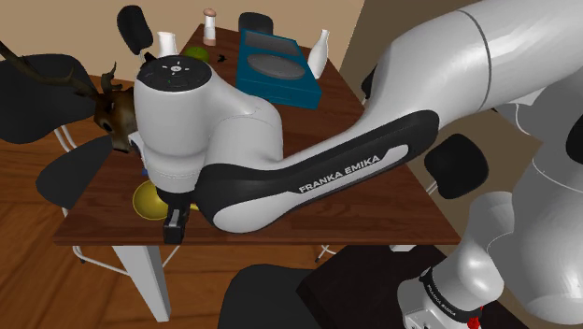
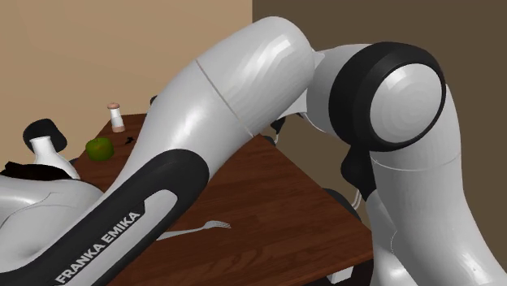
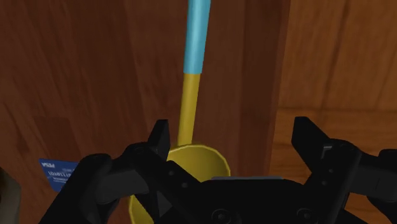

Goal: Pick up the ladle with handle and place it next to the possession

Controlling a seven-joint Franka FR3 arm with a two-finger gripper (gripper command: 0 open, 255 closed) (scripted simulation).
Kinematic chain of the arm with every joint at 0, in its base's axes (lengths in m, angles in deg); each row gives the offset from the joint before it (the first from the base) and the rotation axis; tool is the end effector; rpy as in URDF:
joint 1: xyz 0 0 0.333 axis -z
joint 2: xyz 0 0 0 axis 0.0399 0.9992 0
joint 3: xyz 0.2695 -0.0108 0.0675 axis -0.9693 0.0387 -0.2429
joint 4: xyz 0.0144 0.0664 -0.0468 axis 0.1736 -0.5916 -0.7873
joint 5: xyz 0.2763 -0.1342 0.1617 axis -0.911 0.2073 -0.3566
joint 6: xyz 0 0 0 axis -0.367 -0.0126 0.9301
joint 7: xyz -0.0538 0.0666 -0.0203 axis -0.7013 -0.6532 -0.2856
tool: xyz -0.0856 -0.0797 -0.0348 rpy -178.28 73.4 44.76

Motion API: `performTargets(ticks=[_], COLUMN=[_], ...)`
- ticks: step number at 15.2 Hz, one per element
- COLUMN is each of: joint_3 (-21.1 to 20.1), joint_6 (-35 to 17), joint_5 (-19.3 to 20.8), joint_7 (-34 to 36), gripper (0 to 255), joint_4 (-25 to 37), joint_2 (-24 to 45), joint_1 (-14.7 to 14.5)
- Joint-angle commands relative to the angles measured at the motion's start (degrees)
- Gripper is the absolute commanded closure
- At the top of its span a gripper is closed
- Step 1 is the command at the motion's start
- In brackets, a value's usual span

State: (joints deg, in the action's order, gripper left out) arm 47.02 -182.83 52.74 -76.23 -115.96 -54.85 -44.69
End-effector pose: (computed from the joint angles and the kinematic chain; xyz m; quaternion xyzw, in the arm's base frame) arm 0.3994 0.4479 0.3260 0.8678 0.4882 0.0763 0.0531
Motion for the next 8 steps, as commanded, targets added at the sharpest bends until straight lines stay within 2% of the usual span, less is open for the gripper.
performTargets(ticks=[1, 3, 8], joint_3=[-0.32, -0.64, -0.64], joint_6=[2.12, 4.81, 4.81], joint_5=[-0.54, -1.13, -1.13], joint_7=[-0.31, -0.69, -0.69], gripper=[0, 0, 0], joint_4=[0.17, 1.06, 1.06], joint_2=[-1.96, -3.77, -3.77], joint_1=[-0.06, -0.17, -0.18])
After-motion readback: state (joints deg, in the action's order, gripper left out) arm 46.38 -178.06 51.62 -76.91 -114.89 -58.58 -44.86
